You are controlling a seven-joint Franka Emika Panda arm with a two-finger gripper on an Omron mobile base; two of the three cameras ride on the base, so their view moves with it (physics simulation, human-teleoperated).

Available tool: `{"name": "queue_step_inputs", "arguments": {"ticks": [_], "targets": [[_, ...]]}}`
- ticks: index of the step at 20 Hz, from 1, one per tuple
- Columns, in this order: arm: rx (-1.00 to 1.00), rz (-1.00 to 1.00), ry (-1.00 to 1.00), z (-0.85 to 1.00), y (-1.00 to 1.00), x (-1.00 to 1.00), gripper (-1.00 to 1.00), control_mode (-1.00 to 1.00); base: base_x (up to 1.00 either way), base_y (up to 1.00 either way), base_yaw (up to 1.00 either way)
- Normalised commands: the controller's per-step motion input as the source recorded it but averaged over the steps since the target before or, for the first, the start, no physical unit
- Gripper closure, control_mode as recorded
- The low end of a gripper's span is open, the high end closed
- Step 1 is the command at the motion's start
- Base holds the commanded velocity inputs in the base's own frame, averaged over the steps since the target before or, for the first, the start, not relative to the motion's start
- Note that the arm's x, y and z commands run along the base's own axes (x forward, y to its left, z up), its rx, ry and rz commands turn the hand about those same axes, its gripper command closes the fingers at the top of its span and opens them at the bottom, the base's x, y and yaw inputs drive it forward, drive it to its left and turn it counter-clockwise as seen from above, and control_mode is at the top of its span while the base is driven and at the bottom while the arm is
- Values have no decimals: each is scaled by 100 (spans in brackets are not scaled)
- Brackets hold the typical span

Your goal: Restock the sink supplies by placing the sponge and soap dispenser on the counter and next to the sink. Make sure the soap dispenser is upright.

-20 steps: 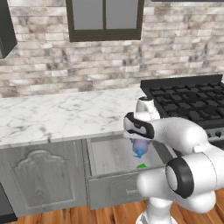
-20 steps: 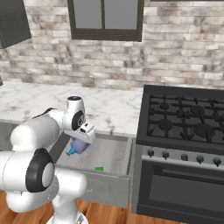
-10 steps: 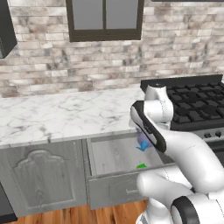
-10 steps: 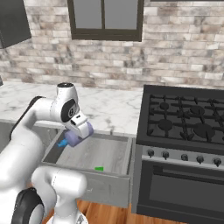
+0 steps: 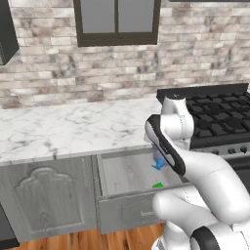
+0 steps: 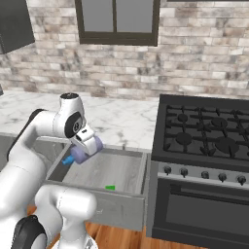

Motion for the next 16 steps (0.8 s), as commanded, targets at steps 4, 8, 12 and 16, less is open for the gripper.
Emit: {"name": "queue_step_inputs", "arguments": {"ticks": [4, 8, 12, 16], "targets": [[0, -8, -4, 0, 0, -15, 100, 100, -21, 0, -18], [0, 0, 0, 0, 0, 0, 100, 100, -40, -6, -46], [0, 0, 0, 0, 0, 0, 100, 100, -17, -11, -53], [0, 0, 0, 0, 0, 0, 100, 100, 0, -18, -52]]}}
